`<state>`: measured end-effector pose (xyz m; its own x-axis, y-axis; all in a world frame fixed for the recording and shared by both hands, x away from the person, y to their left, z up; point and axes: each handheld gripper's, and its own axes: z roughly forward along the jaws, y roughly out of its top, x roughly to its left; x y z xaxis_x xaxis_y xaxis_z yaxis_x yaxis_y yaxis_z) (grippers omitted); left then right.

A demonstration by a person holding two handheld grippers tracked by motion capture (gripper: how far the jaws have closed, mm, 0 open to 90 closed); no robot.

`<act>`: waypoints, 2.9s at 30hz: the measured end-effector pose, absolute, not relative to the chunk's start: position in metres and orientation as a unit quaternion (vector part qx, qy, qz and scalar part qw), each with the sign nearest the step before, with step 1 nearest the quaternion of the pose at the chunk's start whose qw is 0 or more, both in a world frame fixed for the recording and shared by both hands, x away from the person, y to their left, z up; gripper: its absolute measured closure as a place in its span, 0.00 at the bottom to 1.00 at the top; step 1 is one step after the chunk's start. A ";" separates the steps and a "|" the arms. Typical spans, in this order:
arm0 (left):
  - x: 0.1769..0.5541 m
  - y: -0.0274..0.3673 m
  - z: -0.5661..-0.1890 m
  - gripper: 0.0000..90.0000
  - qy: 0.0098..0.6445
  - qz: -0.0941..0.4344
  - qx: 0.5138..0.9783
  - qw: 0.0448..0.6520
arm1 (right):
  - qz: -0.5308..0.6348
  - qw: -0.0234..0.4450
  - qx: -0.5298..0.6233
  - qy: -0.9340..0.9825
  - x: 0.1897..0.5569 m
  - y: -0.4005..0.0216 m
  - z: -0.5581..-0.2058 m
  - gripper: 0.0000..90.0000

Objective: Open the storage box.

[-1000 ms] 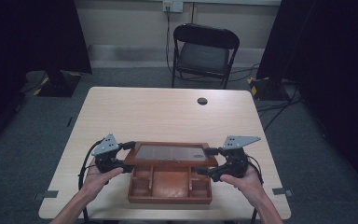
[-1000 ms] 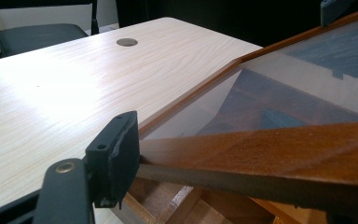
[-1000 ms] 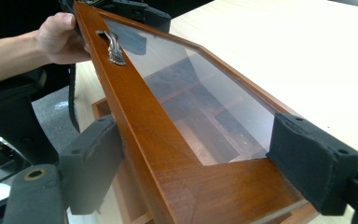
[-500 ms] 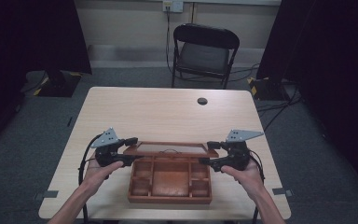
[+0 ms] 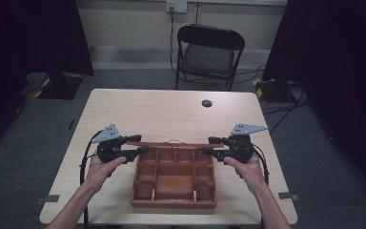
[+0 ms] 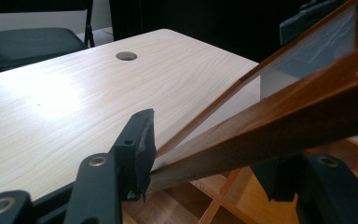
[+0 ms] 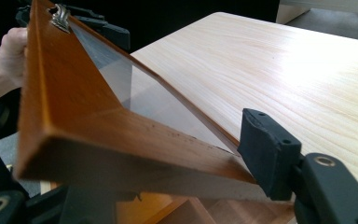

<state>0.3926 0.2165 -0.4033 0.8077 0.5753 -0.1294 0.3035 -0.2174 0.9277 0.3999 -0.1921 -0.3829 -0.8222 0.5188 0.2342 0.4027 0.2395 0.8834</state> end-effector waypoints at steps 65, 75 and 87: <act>0.433 0.216 -0.423 0.57 0.341 0.119 0.742 0.564 | 0.540 0.067 0.355 0.760 0.450 -0.191 -0.424 0.55; 0.440 0.216 -0.433 0.60 0.351 0.114 0.757 0.540 | 0.539 0.077 0.356 0.760 0.451 -0.190 -0.425 0.56; 0.449 0.216 -0.435 0.65 0.361 0.116 0.755 0.535 | 0.539 0.091 0.369 0.752 0.459 -0.189 -0.430 0.59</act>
